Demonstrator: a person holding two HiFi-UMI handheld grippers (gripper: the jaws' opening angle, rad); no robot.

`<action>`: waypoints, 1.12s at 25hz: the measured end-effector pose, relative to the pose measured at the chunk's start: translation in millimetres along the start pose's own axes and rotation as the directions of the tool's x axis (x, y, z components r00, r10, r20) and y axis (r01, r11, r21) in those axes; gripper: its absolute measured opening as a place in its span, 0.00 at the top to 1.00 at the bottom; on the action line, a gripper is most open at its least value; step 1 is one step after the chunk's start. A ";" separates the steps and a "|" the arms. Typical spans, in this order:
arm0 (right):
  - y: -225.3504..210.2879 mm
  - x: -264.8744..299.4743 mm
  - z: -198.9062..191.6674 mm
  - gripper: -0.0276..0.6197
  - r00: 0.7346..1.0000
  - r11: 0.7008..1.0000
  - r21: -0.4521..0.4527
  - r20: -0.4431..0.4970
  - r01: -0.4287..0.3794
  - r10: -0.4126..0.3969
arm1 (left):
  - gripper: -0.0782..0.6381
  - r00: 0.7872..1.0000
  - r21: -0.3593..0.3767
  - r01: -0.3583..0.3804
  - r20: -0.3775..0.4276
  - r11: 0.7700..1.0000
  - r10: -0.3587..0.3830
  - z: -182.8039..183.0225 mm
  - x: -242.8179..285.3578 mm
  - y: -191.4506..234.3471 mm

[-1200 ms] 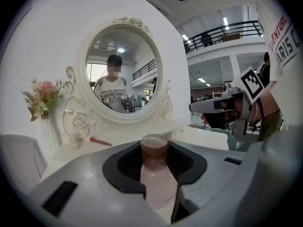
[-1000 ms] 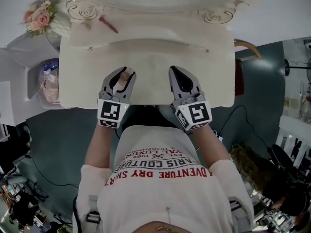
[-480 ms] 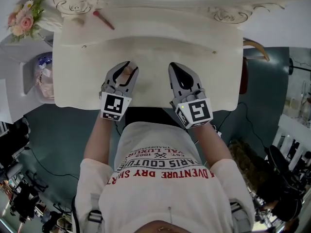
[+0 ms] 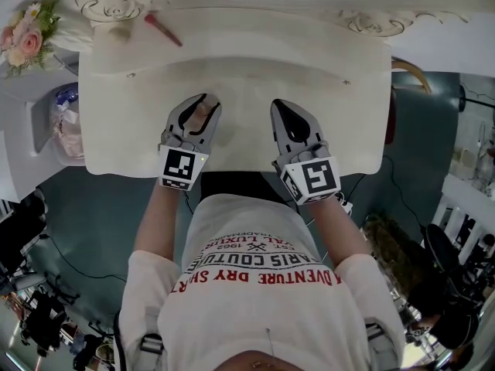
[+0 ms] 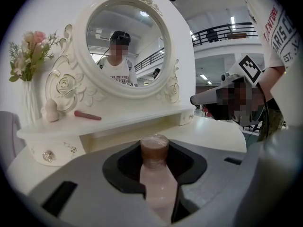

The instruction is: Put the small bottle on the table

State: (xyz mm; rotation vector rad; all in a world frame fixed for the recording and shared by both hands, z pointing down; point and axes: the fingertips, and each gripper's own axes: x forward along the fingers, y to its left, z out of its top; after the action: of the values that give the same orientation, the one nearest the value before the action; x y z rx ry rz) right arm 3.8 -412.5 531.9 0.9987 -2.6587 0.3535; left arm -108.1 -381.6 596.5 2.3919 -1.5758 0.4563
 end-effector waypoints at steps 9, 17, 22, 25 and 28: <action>9.9 5.7 5.9 0.96 0.999 0.999 0.006 -0.004 0.032 -0.032 | 0.70 0.999 0.038 0.049 0.017 0.998 -0.050 -3.0 -0.4 -0.4; 29.2 5.1 24.8 0.96 0.999 0.998 0.023 0.015 0.052 -0.052 | 0.63 0.995 0.016 0.095 0.027 0.995 -0.096 13.1 -18.1 0.9; 40.9 1.3 43.4 0.96 0.996 0.997 0.031 0.044 0.071 -0.072 | 0.62 0.991 0.065 0.111 0.065 0.992 -0.116 48.7 -41.0 0.6; 54.1 -4.1 61.5 0.96 0.994 0.997 0.027 0.075 0.076 -0.078 | 0.63 0.990 0.082 0.094 0.100 0.992 -0.102 74.2 -62.4 4.3; 68.6 -15.5 79.6 0.96 0.991 0.997 0.014 0.103 0.082 -0.083 | 0.67 0.990 0.068 0.068 0.121 0.995 -0.076 95.9 -86.6 8.5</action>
State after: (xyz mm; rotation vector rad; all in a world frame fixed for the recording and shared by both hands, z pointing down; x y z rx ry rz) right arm -44.6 -378.6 443.7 1.1556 -2.6984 0.3049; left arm -135.9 -346.8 475.0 2.5614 -1.5395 0.3553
